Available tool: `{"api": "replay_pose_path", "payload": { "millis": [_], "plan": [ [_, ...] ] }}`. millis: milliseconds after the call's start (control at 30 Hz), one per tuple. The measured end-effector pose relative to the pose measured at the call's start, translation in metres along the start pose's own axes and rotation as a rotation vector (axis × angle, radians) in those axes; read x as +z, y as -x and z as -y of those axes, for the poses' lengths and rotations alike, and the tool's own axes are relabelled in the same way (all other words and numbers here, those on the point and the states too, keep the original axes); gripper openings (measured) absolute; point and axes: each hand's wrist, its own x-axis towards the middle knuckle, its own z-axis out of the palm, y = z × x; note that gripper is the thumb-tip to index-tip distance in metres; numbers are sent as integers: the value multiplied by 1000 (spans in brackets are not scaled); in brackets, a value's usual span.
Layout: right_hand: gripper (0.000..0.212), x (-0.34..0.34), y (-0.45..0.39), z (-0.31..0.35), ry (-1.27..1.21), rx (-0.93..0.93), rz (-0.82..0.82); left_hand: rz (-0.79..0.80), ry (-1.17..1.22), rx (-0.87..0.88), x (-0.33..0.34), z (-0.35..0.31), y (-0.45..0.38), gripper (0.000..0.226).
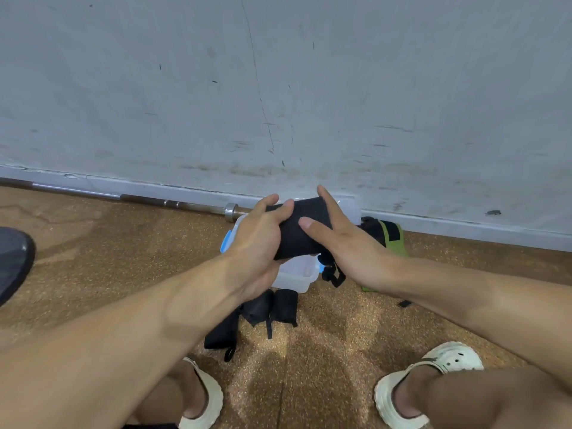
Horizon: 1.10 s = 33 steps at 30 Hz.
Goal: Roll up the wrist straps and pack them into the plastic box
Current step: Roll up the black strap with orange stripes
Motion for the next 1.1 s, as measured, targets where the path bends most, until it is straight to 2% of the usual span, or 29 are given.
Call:
{"api": "replay_pose_path", "payload": {
  "millis": [67, 167, 267, 367, 500, 600, 667, 800, 933, 1100],
  "plan": [
    [72, 8, 2, 1, 28, -54, 6, -115, -74, 8, 1, 7, 0, 29],
    [72, 19, 0, 1, 122, -144, -10, -233, -98, -47, 0, 11, -1, 34],
    [73, 21, -3, 3, 168, -212, -33, -221, -60, -93, -1, 7, 3, 39],
    [72, 21, -6, 6, 137, -184, -17, -228, -76, -77, -2, 6, 4, 40],
    [76, 19, -17, 6, -7, -120, -7, -215, -111, -142, -6, 2, 6, 37],
    [78, 11, -24, -3, -135, 25, 4, -155, -190, -182, -12, 1, 5, 35],
    [71, 7, -28, -11, -344, 90, 17, -146, -200, -193, -15, 0, 4, 33],
    [48, 12, -30, -8, -635, 132, 3, -197, -25, -148, -19, 0, 1, 31],
    [40, 26, -34, -4, -625, 134, -2, -259, 24, -90, -23, -1, -1, 29],
    [44, 47, -39, -2, -624, 164, -61, -301, 20, -121, -32, 3, -8, 34]
  ]
}}
